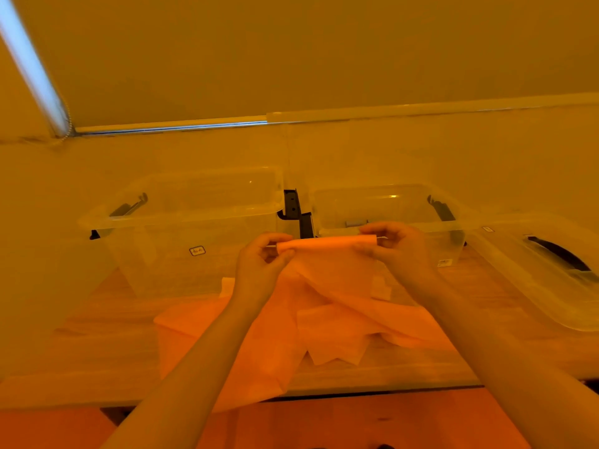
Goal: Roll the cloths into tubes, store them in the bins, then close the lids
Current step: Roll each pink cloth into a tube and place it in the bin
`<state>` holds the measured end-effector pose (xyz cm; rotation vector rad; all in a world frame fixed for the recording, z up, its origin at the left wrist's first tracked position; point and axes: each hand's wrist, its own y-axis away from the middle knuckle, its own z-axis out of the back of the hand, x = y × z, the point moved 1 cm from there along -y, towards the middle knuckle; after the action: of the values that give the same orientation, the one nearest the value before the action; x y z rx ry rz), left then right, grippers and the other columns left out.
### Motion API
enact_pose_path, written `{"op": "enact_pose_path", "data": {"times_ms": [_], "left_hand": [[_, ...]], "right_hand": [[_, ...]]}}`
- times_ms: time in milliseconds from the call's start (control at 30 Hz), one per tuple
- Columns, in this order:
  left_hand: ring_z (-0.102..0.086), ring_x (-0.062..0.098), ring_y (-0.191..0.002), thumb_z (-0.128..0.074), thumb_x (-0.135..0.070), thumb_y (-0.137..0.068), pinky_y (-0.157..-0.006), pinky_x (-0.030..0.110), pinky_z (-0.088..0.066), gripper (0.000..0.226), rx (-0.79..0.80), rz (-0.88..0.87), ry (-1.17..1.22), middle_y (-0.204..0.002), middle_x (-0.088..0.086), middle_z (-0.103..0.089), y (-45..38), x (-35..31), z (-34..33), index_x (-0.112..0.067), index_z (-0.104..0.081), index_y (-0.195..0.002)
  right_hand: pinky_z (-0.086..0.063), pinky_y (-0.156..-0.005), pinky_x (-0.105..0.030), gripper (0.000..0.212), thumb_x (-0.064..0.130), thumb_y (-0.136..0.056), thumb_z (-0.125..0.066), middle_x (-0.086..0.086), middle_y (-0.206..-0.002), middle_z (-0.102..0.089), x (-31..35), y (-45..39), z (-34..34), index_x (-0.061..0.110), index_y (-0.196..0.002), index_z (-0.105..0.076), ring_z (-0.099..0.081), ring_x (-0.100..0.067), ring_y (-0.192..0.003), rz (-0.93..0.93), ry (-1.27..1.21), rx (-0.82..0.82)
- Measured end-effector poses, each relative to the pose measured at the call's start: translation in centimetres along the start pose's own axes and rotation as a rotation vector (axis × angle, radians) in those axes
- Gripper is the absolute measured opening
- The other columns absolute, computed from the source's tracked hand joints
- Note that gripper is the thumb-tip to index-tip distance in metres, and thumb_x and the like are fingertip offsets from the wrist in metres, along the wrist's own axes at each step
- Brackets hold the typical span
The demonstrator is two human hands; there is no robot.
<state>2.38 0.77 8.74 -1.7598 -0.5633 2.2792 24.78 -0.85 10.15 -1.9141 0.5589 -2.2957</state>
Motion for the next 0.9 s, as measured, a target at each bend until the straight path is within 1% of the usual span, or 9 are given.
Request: {"op": "enact_pose_path", "data": {"times_ms": [133, 233, 300, 367, 433, 567, 733, 800, 900], "left_hand": [[-0.063, 0.009, -0.089, -0.066, -0.008, -0.086, -0.066, 0.020, -0.055, 0.021, -0.022, -0.002, 0.056, -0.104, -0.002, -0.065, -2.0, -2.2, 0.2, -0.024, -0.063, -0.099], [-0.064, 0.014, -0.094, -0.066, -0.007, -0.086, -0.073, 0.024, -0.055, 0.021, -0.030, -0.036, 0.097, -0.104, -0.002, -0.065, -3.7, -4.1, 0.6, -0.024, -0.063, -0.099], [-0.064, 0.014, -0.092, -0.064, -0.005, -0.088, -0.067, 0.021, -0.056, 0.021, -0.018, -0.038, 0.160, -0.102, -0.002, -0.065, -4.6, -5.4, 0.9, -0.023, -0.063, -0.099], [-0.065, 0.015, -0.090, -0.064, -0.003, -0.088, -0.064, 0.019, -0.056, 0.021, -0.020, -0.060, 0.190, -0.103, 0.003, -0.066, -5.5, -6.5, 1.3, -0.019, -0.063, -0.102], [-0.065, 0.018, -0.093, -0.064, -0.001, -0.087, -0.066, 0.020, -0.056, 0.023, -0.024, -0.094, 0.181, -0.106, 0.005, -0.066, -6.3, -7.6, 1.8, -0.021, -0.064, -0.100], [-0.064, 0.018, -0.097, -0.065, -0.001, -0.086, -0.071, 0.022, -0.056, 0.024, -0.031, -0.146, 0.111, -0.105, -0.001, -0.064, -7.8, -9.5, 2.9, -0.020, -0.065, -0.101], [-0.062, 0.019, -0.099, -0.065, -0.004, -0.087, -0.077, 0.028, -0.056, 0.023, -0.012, -0.192, 0.064, -0.107, -0.001, -0.063, -8.8, -11.2, 4.1, -0.022, -0.065, -0.102], [-0.061, 0.019, -0.101, -0.065, -0.009, -0.088, -0.080, 0.031, -0.055, 0.021, 0.009, -0.183, 0.074, -0.107, -0.002, -0.063, -8.6, -10.9, 4.3, -0.026, -0.065, -0.099], [-0.062, 0.020, -0.101, -0.063, -0.018, -0.091, -0.079, 0.031, -0.056, 0.016, 0.043, -0.115, 0.132, -0.108, 0.003, -0.063, -7.5, -9.5, 4.0, -0.027, -0.064, -0.104]], "right_hand": [[-0.051, -0.057, -0.014, 0.022, 0.006, -0.079, -0.074, 0.002, -0.095, -0.067, 2.5, -1.9, 0.4, 0.019, -0.096, -0.067, -0.066, 0.000, -0.073, 0.037, -0.050, 0.024], [-0.056, -0.057, -0.022, 0.020, 0.008, -0.080, -0.074, 0.000, -0.093, -0.068, 5.1, -3.1, 0.6, 0.018, -0.096, -0.067, -0.066, -0.007, -0.072, 0.065, -0.055, 0.027], [-0.056, -0.058, -0.027, 0.020, 0.008, -0.081, -0.072, 0.001, -0.094, -0.067, 6.9, -3.8, 0.7, 0.014, -0.100, -0.067, -0.066, -0.004, -0.069, 0.094, -0.043, 0.034], [-0.056, -0.053, -0.023, 0.021, 0.009, -0.082, -0.072, 0.004, -0.096, -0.065, 8.5, -4.5, 0.8, 0.014, -0.101, -0.067, -0.065, -0.003, -0.071, 0.133, -0.021, 0.034], [-0.053, -0.052, -0.020, 0.019, 0.011, -0.082, -0.073, 0.003, -0.101, -0.064, 9.7, -5.0, 0.8, 0.018, -0.099, -0.067, -0.065, -0.007, -0.077, 0.155, -0.004, 0.034], [-0.059, -0.056, -0.031, 0.020, 0.011, -0.082, -0.073, 0.001, -0.104, -0.062, 12.0, -5.9, 0.6, 0.014, -0.102, -0.067, -0.064, -0.013, -0.084, 0.182, 0.013, 0.022], [-0.058, -0.061, -0.026, 0.018, 0.011, -0.083, -0.073, 0.001, -0.101, -0.062, 13.5, -6.9, 0.5, 0.017, -0.099, -0.067, -0.064, -0.013, -0.086, 0.208, 0.001, -0.005], [-0.059, -0.064, -0.031, 0.016, 0.011, -0.083, -0.073, 0.000, -0.097, -0.064, 12.9, -6.9, 0.6, 0.017, -0.097, -0.067, -0.064, -0.015, -0.085, 0.183, -0.018, -0.003], [-0.054, -0.064, -0.026, 0.010, 0.012, -0.084, -0.071, -0.001, -0.090, -0.067, 11.1, -6.2, 0.6, 0.018, -0.090, -0.067, -0.065, -0.013, -0.080, 0.124, -0.053, 0.042]]}}
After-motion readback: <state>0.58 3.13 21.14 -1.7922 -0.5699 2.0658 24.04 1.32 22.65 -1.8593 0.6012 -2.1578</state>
